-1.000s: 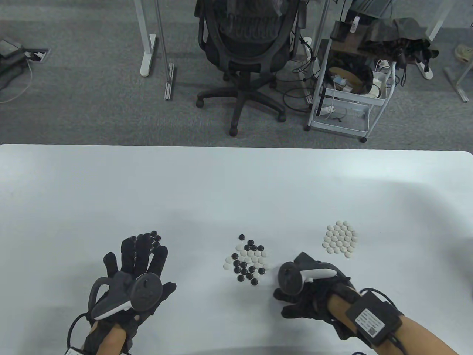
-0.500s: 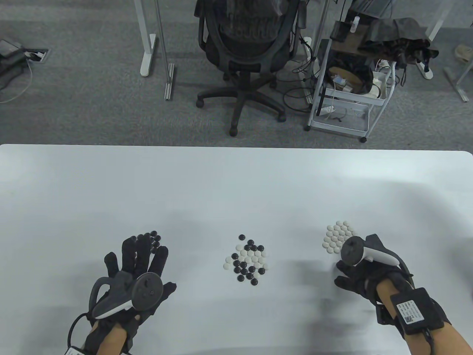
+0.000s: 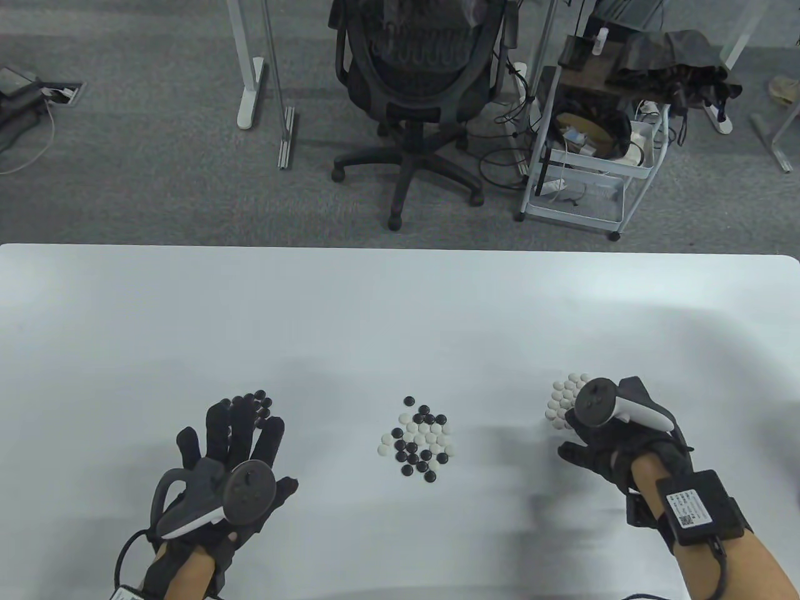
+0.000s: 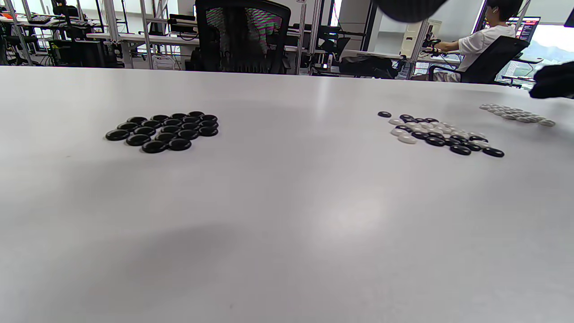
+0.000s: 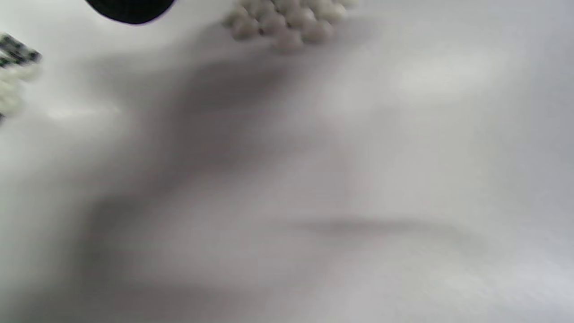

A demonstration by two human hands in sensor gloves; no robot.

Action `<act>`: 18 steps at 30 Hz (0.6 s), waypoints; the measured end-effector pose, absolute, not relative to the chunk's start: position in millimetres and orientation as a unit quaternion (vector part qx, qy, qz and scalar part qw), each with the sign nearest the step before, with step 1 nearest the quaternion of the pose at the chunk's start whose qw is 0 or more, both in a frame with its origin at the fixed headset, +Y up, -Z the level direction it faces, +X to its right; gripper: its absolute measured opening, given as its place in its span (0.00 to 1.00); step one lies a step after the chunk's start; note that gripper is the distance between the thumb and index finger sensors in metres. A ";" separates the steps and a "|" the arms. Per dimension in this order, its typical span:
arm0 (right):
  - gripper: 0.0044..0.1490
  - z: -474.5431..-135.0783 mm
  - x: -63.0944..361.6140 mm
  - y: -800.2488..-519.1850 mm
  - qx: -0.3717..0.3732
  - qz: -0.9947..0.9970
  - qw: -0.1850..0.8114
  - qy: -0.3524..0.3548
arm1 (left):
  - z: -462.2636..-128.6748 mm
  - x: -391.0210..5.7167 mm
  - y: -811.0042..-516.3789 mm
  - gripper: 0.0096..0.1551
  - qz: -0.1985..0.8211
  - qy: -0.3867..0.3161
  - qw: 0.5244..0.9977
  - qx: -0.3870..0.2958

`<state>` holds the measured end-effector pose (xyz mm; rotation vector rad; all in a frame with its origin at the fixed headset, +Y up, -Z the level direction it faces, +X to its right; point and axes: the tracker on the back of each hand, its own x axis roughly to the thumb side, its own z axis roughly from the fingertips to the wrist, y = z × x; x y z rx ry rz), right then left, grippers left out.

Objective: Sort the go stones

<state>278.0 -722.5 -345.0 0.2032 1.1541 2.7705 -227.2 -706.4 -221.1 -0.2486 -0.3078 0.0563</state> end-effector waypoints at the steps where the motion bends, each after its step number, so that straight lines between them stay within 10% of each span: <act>1: 0.49 -346.2 273.6 -716.9 0.075 0.919 0.074 0.379 | -221.1 -227.2 -706.4 0.47 0.028 -0.153 0.980 -0.124; 18: 0.45 -329.1 71.4 -736.2 0.288 0.843 0.025 0.453 | -220.8 -226.3 -706.3 0.47 0.028 -0.152 0.980 -0.122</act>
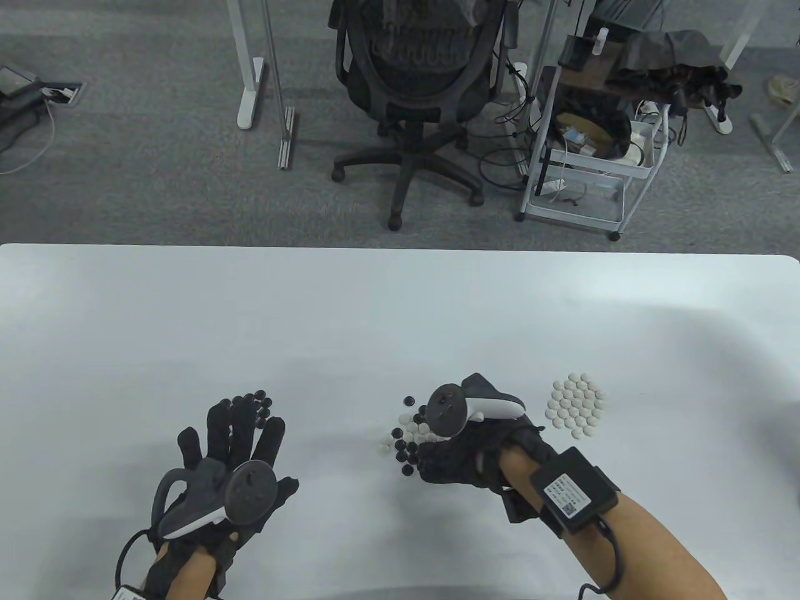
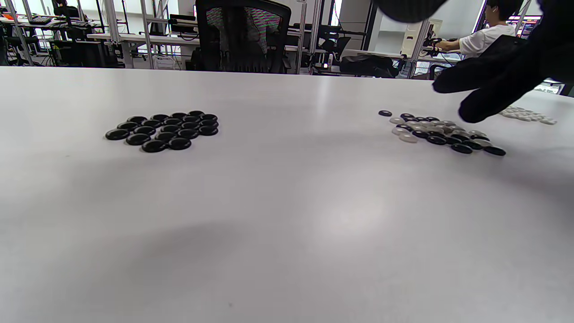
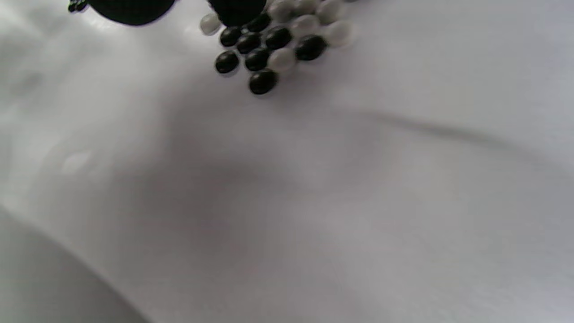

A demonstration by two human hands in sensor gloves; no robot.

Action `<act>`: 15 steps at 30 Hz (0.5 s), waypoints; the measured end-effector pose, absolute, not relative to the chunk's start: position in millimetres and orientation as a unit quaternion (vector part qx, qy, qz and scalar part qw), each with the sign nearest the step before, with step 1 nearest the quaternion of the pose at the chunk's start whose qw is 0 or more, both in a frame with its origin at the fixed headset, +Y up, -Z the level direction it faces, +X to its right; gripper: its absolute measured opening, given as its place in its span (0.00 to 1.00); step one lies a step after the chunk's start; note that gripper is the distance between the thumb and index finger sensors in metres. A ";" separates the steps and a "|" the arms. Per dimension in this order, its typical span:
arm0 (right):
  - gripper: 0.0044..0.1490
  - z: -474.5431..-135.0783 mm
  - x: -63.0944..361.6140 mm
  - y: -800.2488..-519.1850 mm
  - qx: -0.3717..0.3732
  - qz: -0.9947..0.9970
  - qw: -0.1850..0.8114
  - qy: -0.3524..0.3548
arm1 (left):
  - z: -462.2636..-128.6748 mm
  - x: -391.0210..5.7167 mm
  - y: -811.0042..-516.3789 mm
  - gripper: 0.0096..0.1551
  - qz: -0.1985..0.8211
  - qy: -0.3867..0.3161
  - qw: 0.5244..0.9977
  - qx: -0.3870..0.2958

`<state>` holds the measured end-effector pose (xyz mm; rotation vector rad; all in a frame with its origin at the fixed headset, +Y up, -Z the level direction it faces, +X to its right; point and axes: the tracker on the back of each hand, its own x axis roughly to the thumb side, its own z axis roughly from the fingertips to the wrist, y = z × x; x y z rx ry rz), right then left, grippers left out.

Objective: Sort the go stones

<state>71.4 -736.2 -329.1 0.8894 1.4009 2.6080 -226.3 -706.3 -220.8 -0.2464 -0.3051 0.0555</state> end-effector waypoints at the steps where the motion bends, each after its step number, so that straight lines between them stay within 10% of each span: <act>1: 0.45 -329.7 61.9 -737.7 0.294 0.842 0.024 0.452 | -220.6 -226.7 -706.0 0.47 0.029 -0.151 0.981 -0.121; 15: 0.45 -314.4 28.8 -755.3 0.328 0.821 -0.018 0.467 | -217.4 -232.3 -699.1 0.47 0.043 -0.150 0.982 -0.105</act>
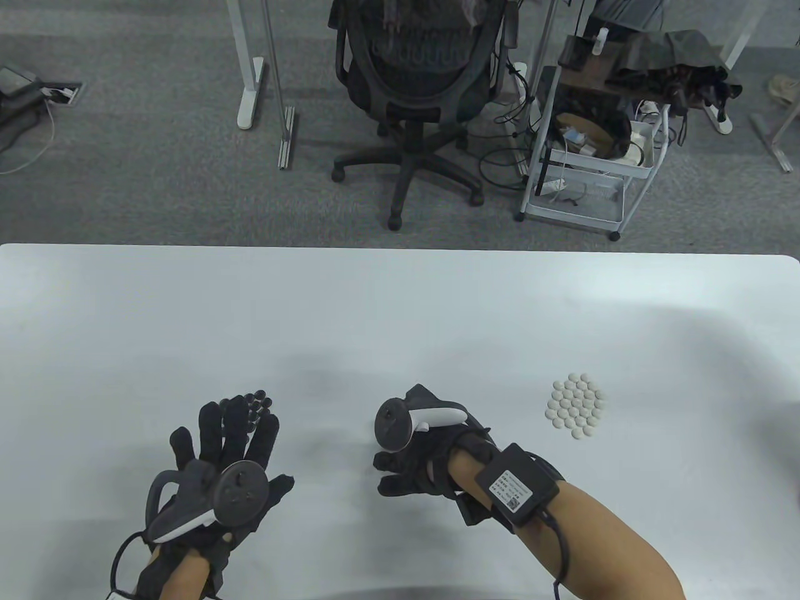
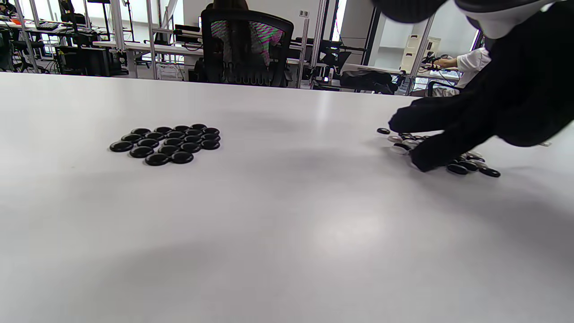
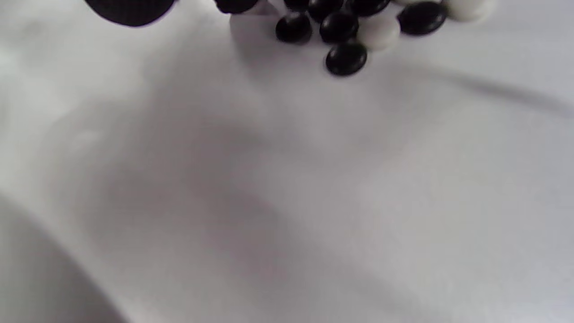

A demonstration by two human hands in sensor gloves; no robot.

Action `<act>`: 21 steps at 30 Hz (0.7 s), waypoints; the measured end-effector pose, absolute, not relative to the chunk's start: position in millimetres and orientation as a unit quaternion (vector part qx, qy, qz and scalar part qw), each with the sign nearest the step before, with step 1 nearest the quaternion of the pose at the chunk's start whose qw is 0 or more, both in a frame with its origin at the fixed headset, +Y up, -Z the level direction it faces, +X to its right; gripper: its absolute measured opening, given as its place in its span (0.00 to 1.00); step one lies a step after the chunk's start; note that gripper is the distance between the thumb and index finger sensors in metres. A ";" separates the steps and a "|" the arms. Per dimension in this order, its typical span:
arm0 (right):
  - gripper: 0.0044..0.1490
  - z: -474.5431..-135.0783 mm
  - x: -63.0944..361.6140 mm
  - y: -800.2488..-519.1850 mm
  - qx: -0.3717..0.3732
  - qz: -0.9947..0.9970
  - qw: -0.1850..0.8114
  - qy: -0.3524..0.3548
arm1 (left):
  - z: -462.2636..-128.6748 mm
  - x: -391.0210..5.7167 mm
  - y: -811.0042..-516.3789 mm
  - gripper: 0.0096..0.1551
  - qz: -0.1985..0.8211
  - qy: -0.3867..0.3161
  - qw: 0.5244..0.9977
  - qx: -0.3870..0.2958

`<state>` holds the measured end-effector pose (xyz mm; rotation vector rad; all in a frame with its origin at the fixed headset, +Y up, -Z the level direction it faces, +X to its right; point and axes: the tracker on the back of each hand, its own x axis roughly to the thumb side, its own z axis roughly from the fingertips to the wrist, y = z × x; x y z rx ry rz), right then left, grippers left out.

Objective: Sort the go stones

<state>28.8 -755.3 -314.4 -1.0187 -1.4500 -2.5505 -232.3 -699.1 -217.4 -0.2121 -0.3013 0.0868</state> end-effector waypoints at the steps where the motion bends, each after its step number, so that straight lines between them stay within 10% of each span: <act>1: 0.44 -311.9 30.3 -755.1 -0.331 -0.819 0.018 -0.468 | -217.7 -232.1 -699.5 0.47 0.042 -0.151 0.982 -0.106; 9: 0.38 -276.8 100.8 -750.8 -0.322 -0.813 0.036 -0.484 | -217.6 -230.3 -700.4 0.47 0.038 -0.154 0.982 -0.107; 21: 0.37 -313.0 280.9 -750.0 -0.074 -0.886 -0.006 -0.458 | -218.9 -226.5 -702.4 0.47 0.028 -0.155 0.981 -0.117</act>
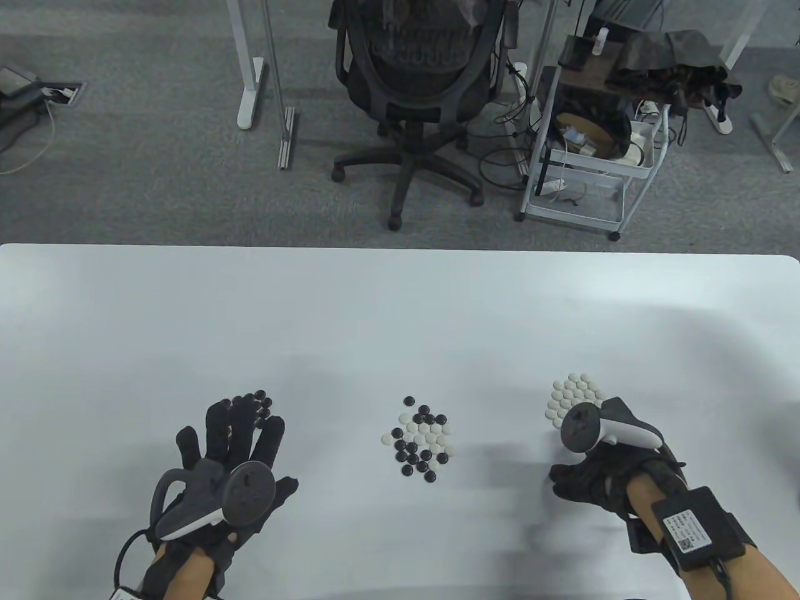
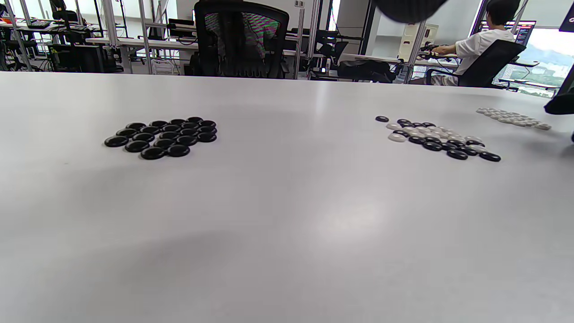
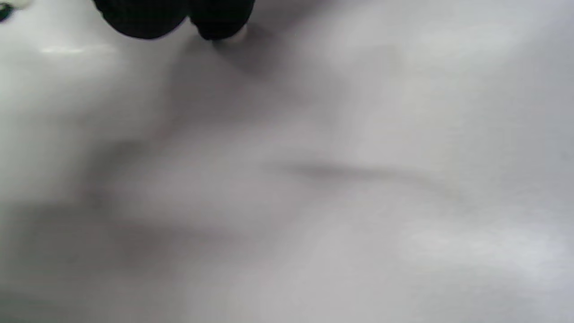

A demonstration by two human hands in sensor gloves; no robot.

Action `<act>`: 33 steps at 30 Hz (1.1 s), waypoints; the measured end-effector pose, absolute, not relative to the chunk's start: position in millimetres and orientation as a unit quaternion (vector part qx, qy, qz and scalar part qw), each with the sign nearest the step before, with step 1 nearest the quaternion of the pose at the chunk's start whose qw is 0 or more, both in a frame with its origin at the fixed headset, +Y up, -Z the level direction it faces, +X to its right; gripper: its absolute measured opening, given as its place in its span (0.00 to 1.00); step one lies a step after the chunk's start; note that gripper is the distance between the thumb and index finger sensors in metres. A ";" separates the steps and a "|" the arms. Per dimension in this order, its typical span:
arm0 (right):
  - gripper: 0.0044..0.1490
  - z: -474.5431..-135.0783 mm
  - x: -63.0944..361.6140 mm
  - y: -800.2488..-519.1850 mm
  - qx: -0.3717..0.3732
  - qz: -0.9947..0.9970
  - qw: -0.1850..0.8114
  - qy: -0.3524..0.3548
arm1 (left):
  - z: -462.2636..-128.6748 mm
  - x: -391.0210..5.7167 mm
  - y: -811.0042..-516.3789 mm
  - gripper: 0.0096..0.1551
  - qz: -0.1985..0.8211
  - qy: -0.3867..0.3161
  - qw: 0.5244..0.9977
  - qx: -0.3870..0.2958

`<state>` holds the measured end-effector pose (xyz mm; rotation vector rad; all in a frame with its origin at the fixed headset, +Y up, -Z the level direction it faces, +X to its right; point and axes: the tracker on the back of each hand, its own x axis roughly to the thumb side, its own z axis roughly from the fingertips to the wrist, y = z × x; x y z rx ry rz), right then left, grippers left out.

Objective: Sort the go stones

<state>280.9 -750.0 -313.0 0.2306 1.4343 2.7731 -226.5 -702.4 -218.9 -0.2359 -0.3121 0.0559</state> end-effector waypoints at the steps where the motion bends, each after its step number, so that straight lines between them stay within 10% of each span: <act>1: 0.37 -314.7 284.0 -750.5 0.070 0.887 0.010 0.455 | -218.9 -226.4 -702.4 0.47 0.028 -0.155 0.981 -0.118; 18: 0.42 -352.1 280.5 -736.3 0.056 0.912 0.100 0.394 | -219.9 -227.7 -702.7 0.47 0.032 -0.149 0.981 -0.121; 24: 0.42 -360.7 230.2 -696.9 0.129 0.905 0.135 0.383 | -220.6 -227.8 -703.8 0.47 0.029 -0.148 0.981 -0.124; 33: 0.40 -355.6 112.6 -713.9 0.256 0.869 0.087 0.415 | -219.8 -229.0 -703.2 0.47 0.033 -0.146 0.982 -0.119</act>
